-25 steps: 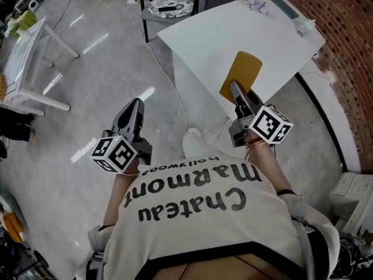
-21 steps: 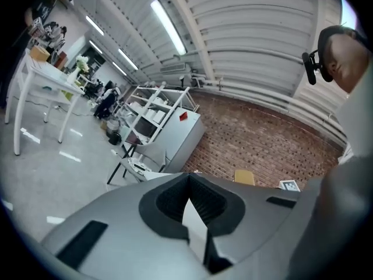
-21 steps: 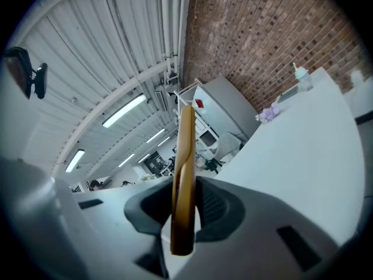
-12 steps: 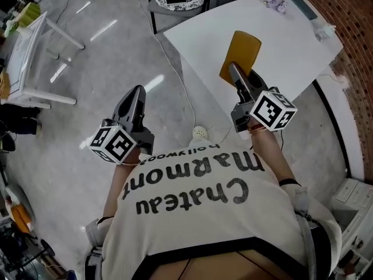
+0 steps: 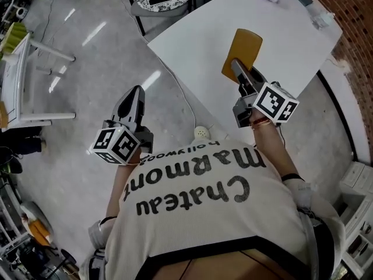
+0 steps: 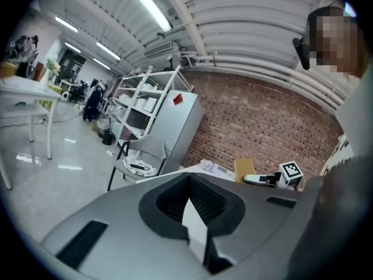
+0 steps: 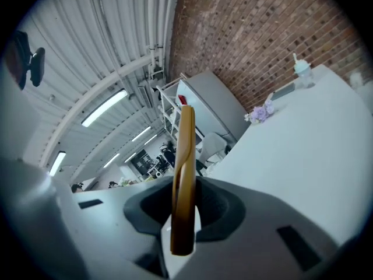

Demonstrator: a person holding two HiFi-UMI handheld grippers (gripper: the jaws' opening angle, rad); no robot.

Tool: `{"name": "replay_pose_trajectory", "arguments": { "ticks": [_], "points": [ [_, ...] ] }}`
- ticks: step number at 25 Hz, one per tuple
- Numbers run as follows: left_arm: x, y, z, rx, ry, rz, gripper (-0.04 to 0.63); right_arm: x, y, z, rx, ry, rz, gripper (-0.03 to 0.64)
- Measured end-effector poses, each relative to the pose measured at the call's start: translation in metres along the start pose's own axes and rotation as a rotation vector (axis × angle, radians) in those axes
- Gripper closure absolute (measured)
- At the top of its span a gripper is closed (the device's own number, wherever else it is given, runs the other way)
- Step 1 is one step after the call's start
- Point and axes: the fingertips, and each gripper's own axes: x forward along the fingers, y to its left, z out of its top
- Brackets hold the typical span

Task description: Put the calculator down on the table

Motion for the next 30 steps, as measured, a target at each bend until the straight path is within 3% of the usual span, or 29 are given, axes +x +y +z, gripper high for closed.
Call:
{"name": "replay_pose_trajectory", "arguments": {
  "ticks": [4, 7, 12, 21, 30],
  "points": [
    [0.026, 0.009, 0.000, 0.013, 0.006, 0.018, 0.594, 0.018, -0.035, 0.005, 0.067, 0.009, -0.081, 0.526],
    [0.038, 0.017, -0.007, 0.007, 0.061, 0.016, 0.594, 0.025, -0.047, -0.004, 0.131, 0.025, -0.126, 0.526],
    [0.093, 0.043, -0.005, 0.023, 0.103, -0.018, 0.594, 0.051, -0.069, -0.004, 0.114, 0.035, -0.175, 0.526],
    [0.206, 0.041, 0.034, 0.069, 0.213, -0.348, 0.594, 0.063, -0.079, 0.025, 0.178, -0.147, -0.356, 0.526],
    [0.278, 0.060, 0.080, 0.099, 0.230, -0.513, 0.594, 0.104, -0.072, 0.035, 0.211, -0.229, -0.449, 0.526]
  ]
}}
